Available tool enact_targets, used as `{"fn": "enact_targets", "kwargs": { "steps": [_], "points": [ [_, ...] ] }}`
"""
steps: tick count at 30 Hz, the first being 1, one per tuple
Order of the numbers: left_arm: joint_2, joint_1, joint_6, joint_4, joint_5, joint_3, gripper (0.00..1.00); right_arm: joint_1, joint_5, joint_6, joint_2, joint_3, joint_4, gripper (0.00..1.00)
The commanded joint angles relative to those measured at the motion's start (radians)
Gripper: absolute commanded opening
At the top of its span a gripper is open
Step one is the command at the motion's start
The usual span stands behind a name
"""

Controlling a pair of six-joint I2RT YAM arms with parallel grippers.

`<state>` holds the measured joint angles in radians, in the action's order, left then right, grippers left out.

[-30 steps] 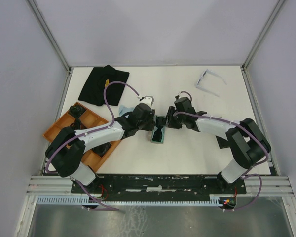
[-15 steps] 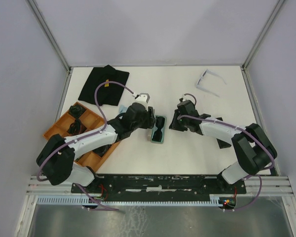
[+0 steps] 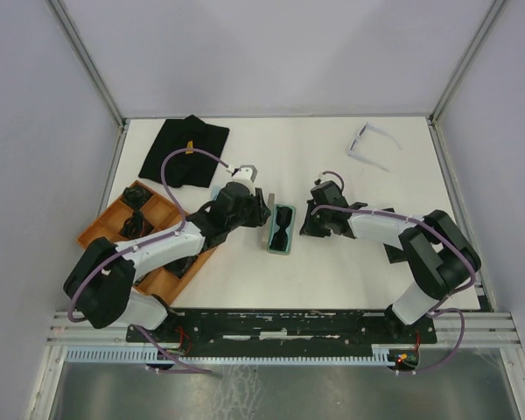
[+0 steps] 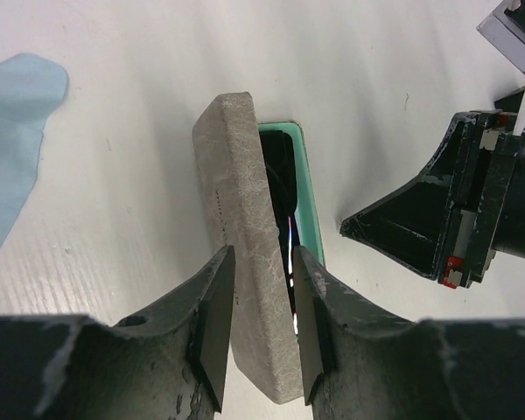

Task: Organize the sunglasses
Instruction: Place the sunglasses in the sunglasses case, then close the sunglasses case at the center of the board.

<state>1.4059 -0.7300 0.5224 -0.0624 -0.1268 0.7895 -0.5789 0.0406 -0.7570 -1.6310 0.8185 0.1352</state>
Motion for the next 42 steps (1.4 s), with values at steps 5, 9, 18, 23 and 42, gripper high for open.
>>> {"fn": "enact_targets", "kwargs": {
  "steps": [5,9,18,23,42],
  "points": [
    [0.043,0.018,0.032,-0.079,0.053,-0.001,0.37,0.000,0.017,-0.005,-0.017,0.037,-0.058,0.17],
    [0.052,0.018,0.032,-0.083,0.049,-0.004,0.34,0.000,0.026,-0.010,-0.028,0.046,-0.063,0.15],
    [0.088,0.020,0.025,-0.112,0.099,-0.012,0.29,0.000,0.045,-0.015,-0.049,0.054,-0.079,0.14],
    [0.098,0.021,0.024,-0.128,0.125,-0.014,0.22,0.001,0.057,-0.017,-0.082,0.075,-0.090,0.13],
    [0.177,-0.037,-0.006,-0.095,0.133,0.022,0.20,0.002,0.089,-0.016,-0.118,0.108,-0.107,0.12]
  ]
}}
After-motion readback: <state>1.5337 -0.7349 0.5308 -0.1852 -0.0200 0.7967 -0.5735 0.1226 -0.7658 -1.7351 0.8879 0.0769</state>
